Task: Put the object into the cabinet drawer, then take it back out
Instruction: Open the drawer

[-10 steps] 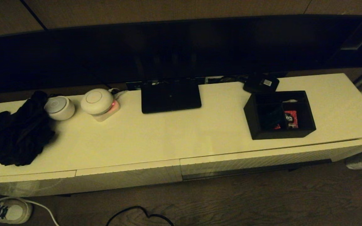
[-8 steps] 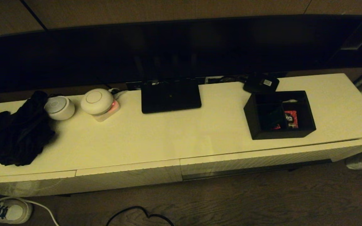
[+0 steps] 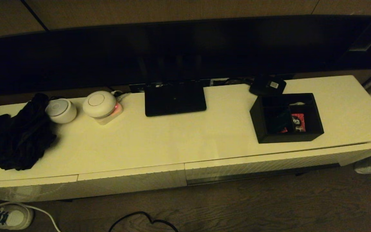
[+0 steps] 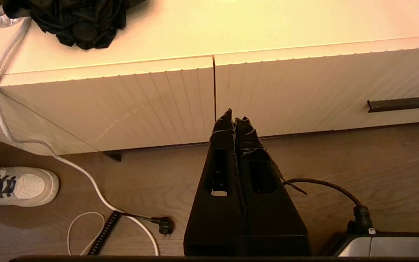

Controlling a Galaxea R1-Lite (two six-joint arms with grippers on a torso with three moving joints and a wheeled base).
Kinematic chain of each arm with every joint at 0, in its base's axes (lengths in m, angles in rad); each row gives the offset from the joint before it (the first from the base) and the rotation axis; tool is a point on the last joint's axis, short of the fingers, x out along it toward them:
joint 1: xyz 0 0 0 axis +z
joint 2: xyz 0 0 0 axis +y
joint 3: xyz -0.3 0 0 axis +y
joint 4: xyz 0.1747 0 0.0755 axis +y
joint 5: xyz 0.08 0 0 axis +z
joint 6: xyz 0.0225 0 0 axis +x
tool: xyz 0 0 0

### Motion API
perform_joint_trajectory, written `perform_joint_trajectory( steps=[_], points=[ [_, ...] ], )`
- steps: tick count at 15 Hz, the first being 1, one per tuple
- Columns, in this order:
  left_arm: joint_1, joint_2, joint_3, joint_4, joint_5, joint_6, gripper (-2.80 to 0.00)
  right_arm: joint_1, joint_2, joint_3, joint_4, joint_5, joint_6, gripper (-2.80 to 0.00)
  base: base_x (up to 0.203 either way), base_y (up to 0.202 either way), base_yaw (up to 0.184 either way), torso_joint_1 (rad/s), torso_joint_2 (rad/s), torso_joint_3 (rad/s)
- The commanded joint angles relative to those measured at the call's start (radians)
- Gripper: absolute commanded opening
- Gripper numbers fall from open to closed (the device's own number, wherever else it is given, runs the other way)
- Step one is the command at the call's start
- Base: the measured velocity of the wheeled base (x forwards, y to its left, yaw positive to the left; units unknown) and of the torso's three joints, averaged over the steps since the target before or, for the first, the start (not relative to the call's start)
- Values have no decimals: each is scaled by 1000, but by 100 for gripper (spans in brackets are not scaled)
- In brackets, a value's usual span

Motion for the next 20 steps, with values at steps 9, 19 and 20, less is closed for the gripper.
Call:
perform_joint_trajectory(
  steps=[9,19,20],
  points=[
    [0,0,3,0,1,0,-280,0,17,-94,54,3,-5,-280,0,0,0,0,0,0],
    [0,0,3,0,1,0,-280,9,683,-859,248,38,-33,-280,0,0,0,0,0,0],
    [0,0,3,0,1,0,-280,13,760,-898,252,48,-75,-280,0,0,0,0,0,0]
  ],
)
